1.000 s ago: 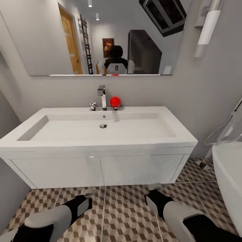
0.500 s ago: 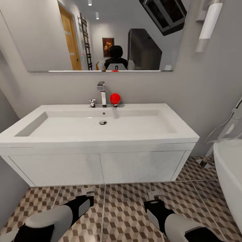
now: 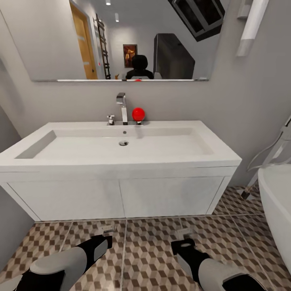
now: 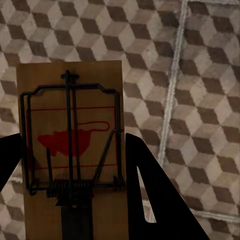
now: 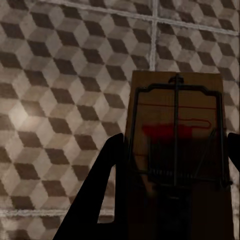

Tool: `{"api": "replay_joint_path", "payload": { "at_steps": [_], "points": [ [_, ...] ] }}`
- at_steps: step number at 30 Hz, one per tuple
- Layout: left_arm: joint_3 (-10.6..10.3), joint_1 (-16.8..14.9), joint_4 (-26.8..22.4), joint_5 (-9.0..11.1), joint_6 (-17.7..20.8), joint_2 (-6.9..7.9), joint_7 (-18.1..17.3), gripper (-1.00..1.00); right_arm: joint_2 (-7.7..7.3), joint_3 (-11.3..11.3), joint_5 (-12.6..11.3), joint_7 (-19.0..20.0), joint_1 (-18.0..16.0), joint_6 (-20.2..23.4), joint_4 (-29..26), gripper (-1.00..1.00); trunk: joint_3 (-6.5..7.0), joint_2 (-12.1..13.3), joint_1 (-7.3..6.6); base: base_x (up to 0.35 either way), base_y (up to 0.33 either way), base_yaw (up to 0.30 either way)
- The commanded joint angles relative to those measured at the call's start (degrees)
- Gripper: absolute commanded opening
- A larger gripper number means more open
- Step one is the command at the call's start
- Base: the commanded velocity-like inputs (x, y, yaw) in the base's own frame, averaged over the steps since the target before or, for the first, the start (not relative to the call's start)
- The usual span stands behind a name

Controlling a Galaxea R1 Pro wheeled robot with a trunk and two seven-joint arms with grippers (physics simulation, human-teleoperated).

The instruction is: Take the four mousetraps from the cabinet in the bathroom and place them on the bathroom floor. Make sure all four end up on the same floor surface, and ensure that at least two of them are either under or directly next to the same bathroom sink.

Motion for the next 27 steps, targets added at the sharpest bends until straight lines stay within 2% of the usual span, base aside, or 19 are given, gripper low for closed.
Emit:
{"api": "replay_joint_path", "payload": {
  "at_steps": [1,6,16,27],
  "points": [
    [-0.02,0.01,-0.01,-0.18,0.04,-0.02,0.00,-1.00,-0.03,0.26,0.82,2.16,0.00,-0.60,0.00,-1.00,-0.18,-0.42,0.23,0.000,0.000,0.000],
    [-0.03,0.02,-0.07,-0.26,0.07,-0.03,-0.08,-1.00,-0.14,0.53,2.16,4.68,0.00,-4.36,0.08,-1.00,-1.08,-2.42,1.32,0.000,0.000,0.000],
    [-0.01,0.02,0.01,-0.18,0.03,0.23,-0.09,-1.00,-0.12,0.54,2.25,4.80,0.00,-6.61,0.09,-1.00,-2.88,-6.43,3.52,0.000,0.000,0.000],
    [-0.03,0.02,0.01,-0.18,0.03,0.28,-0.09,-1.00,-0.51,0.54,2.25,4.80,0.00,-6.92,0.18,-1.00,-4.85,-10.85,5.94,0.000,0.000,0.000]
  ]
}}
